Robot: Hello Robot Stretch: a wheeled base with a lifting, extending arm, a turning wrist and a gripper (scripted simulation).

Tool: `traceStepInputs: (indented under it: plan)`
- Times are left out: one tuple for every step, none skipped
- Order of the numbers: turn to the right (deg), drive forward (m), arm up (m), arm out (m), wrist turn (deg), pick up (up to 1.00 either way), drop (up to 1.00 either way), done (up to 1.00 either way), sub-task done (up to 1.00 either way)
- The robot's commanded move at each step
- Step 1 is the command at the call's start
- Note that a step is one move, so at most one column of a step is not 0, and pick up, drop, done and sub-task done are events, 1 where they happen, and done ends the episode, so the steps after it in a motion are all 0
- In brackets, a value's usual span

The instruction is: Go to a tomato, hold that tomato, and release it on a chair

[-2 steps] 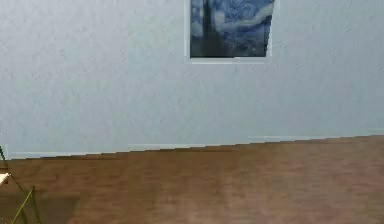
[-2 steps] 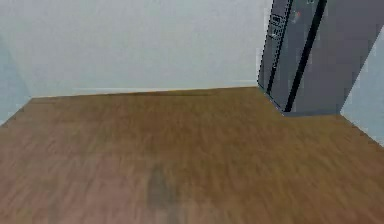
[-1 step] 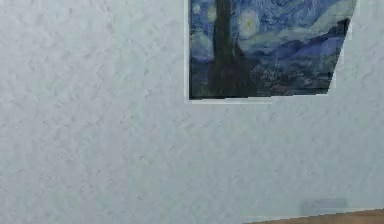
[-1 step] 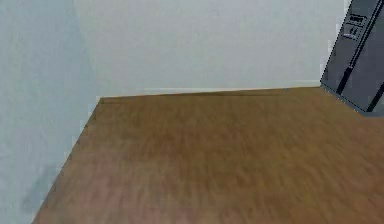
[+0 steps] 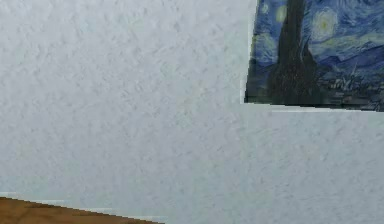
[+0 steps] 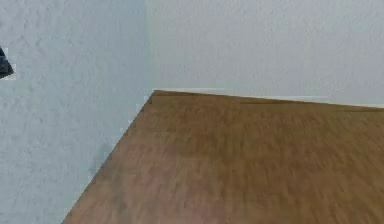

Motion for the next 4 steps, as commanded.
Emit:
traceStepInputs:
  plan:
    - [0.0, 0.1, 0.0, 0.0, 0.0, 0.0, 0.0, 0.0, 0.0]
    - [-45.0, 0.0, 0.0, 0.0, 0.0, 0.0, 0.0, 0.0, 0.0]
    - [-3.0, 0.0, 0.0, 0.0, 0.0, 0.0, 0.0, 0.0, 0.0]
    - [0.0, 0.45, 0.0, 0.0, 0.0, 0.0, 0.0, 0.0, 0.0]
